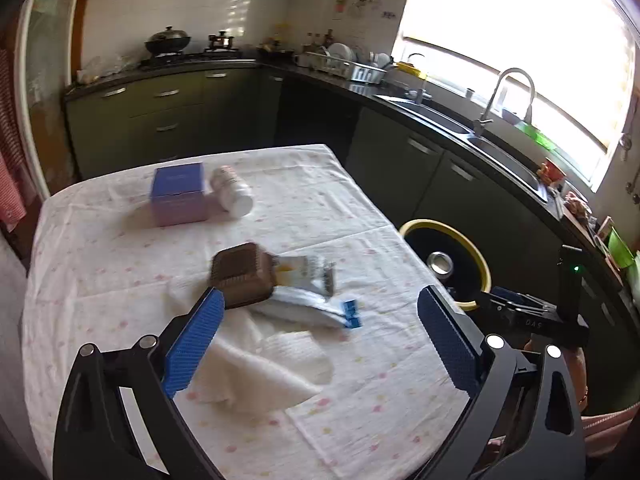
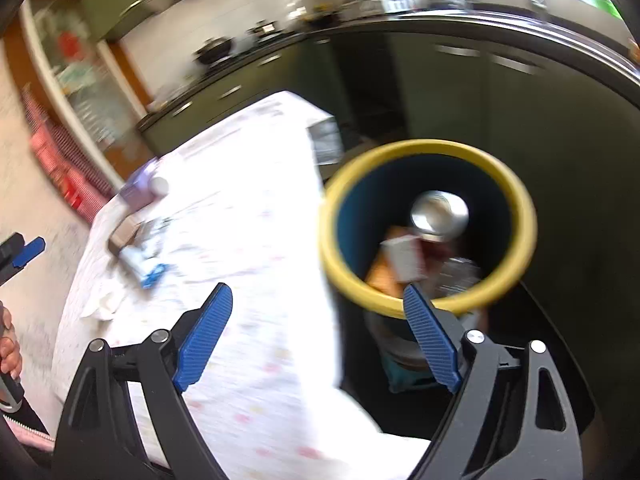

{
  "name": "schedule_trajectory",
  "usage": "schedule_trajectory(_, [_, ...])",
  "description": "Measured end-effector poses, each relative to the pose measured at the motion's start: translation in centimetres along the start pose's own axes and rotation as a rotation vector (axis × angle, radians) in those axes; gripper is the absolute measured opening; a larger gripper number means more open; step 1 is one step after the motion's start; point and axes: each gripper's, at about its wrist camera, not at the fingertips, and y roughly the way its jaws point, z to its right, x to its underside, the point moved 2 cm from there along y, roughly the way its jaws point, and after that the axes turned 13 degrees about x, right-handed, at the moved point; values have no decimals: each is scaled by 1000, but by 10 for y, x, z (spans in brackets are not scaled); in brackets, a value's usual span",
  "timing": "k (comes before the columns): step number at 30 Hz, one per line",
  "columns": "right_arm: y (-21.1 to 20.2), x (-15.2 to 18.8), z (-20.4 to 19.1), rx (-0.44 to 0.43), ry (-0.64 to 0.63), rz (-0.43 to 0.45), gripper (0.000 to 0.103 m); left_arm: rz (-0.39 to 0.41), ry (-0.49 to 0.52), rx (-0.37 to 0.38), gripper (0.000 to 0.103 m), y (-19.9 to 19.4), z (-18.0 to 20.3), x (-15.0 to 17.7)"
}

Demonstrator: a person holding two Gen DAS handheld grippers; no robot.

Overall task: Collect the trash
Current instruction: 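Grasp the blue-and-white packet with the right gripper, then carry the packet with the right gripper into the bin and release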

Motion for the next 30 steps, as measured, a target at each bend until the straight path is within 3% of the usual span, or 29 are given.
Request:
schedule_trajectory(7, [15, -7, -93, -136, -162, -29, 82, 21, -73, -110, 97, -39, -56, 40])
schedule_trajectory(13, [27, -5, -161, -188, -385, -19, 80, 25, -114, -97, 97, -46, -76, 52])
schedule_trajectory(15, [39, -3, -177, -177, -461, -40, 71, 19, -112, -95, 97, -45, -75, 55])
schedule_trajectory(18, [55, -2, -189, -192, -536, -73, 64, 14, -111, -85, 97, -45, -76, 58])
schedule_trajectory(23, [63, -5, -202, -214, -625, -74, 61, 4, -116, -75, 97, -41, -74, 59])
schedule_trajectory(27, [69, -6, -205, -206, -657, -93, 45, -7, -109, -70, 97, -37, -71, 59])
schedule_trajectory(30, [69, -4, -203, -205, -658, -90, 39, -12, -101, -68, 97, -35, -68, 59])
